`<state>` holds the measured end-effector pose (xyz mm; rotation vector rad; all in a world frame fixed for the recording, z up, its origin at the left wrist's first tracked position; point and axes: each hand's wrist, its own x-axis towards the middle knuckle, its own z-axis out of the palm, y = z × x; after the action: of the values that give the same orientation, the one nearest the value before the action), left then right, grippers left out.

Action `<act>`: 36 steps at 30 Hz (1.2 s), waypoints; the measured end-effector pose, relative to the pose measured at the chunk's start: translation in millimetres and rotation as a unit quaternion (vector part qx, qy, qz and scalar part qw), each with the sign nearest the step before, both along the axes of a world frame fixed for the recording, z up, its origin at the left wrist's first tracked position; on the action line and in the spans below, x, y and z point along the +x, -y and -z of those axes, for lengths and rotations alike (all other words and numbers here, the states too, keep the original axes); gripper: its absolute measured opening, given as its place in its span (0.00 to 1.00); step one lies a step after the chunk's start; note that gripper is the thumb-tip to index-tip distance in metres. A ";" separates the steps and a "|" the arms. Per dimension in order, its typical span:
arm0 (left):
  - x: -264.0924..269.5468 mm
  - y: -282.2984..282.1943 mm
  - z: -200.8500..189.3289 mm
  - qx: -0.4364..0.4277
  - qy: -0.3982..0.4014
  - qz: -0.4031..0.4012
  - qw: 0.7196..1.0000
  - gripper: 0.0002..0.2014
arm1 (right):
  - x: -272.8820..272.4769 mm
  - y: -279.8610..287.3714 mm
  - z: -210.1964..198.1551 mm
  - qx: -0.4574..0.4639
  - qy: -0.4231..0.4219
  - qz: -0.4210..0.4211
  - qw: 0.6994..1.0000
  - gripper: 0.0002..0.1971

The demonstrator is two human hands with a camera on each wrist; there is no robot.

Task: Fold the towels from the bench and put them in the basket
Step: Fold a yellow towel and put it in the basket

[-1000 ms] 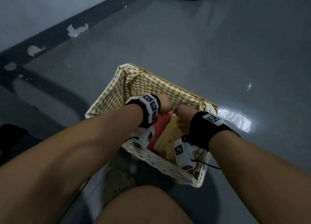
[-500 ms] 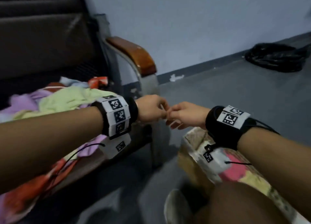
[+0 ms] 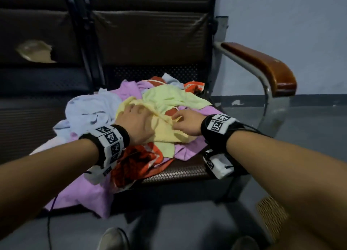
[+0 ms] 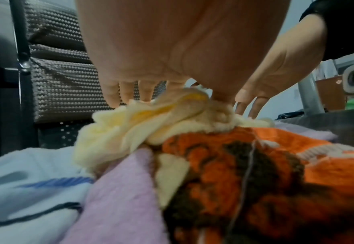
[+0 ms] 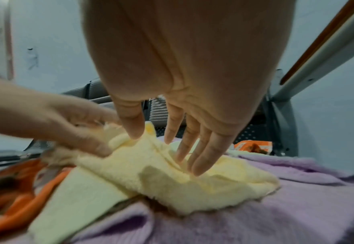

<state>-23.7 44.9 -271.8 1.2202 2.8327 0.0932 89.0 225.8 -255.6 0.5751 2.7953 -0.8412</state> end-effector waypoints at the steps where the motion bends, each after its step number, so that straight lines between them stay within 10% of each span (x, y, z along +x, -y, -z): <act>1: -4.4 3.7 0.7 0.006 -0.001 -0.003 1.000 0.34 | -4.4 4.8 5.8 0.019 0.011 -0.015 1.000 0.27; 7: -11.2 6.5 -1.9 0.133 0.034 0.024 0.990 0.11 | -12.1 18.0 25.0 0.082 -0.022 -0.055 0.995 0.45; 15: 9.0 -6.3 -26.3 0.350 0.191 0.029 0.916 0.07 | -4.3 16.4 -7.2 -0.059 -0.197 0.022 0.978 0.08; 19: 6.4 -8.1 -26.5 0.254 0.209 0.082 0.941 0.33 | 11.9 6.4 -25.3 -0.031 -0.263 -0.006 0.964 0.10; 21: 10.0 -13.6 -26.4 0.239 0.227 0.124 0.936 0.28 | 20.7 5.6 -31.2 -0.023 -0.272 -0.033 0.962 0.15; 23: 13.8 -21.5 -28.1 0.250 0.215 0.123 0.936 0.10 | 27.1 3.8 -32.8 0.007 -0.264 -0.046 0.963 0.19; 31: 27.9 -51.4 -33.5 0.287 0.136 0.134 0.939 0.12 | 55.0 -21.5 -20.6 0.078 -0.066 -0.033 0.994 0.23; 36: 35.7 -62.9 -39.9 0.287 0.073 0.126 0.947 0.05 | 59.8 -26.4 -19.7 -0.073 -0.035 -0.022 0.996 0.25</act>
<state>12.0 107.8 -231.9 1.5730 2.5661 1.0070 148.8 252.2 -235.9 0.4667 2.7669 -1.0651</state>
